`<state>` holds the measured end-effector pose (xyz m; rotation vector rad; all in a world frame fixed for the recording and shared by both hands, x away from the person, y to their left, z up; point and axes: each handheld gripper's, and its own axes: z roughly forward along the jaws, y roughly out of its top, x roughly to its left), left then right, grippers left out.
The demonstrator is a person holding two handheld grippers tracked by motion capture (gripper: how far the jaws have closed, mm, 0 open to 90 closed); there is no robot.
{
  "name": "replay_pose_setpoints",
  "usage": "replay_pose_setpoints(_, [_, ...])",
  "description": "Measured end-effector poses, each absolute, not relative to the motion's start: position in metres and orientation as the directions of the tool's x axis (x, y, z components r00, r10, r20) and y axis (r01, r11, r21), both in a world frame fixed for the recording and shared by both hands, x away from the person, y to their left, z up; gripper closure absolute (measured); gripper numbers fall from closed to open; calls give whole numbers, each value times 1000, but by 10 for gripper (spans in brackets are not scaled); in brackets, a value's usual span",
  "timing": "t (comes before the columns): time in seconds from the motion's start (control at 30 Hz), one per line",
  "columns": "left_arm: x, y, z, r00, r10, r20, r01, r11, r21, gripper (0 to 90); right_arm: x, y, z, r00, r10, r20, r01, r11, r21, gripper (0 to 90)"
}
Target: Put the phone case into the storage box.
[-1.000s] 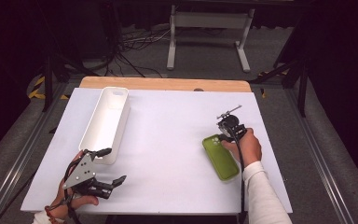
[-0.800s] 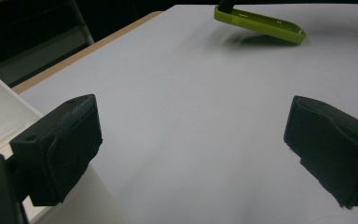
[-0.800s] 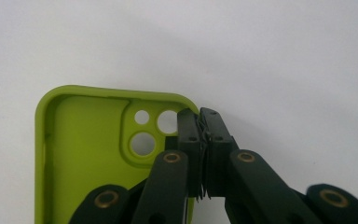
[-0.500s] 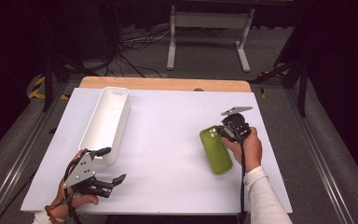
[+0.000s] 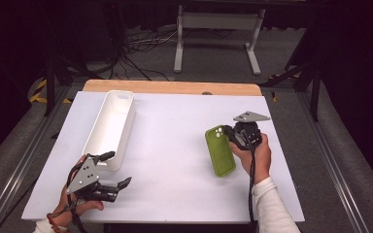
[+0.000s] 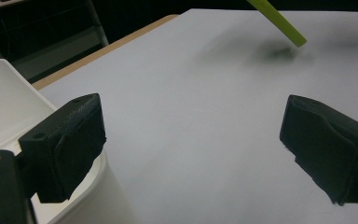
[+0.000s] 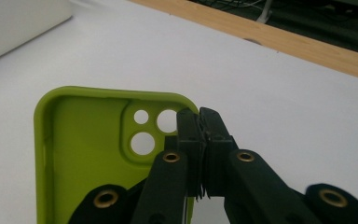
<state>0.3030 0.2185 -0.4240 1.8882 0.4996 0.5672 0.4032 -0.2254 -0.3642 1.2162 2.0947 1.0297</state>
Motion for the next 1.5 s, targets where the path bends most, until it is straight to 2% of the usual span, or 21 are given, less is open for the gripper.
replay_pose_setpoints(0.53, [310,200,-417,804,575,151,77,-353,933,78,381,-220,-357,-450,890,-65,365,250,897,884])
replay_pose_setpoints(0.87, [319,186,-412,809,574,127,84,-327,941,80,373,-213,-357,-449,890,-81,315,242,918,884])
replay_pose_setpoints(1.5, [337,159,-407,817,557,148,52,-327,944,77,361,-187,-358,-491,863,-121,249,272,930,884])
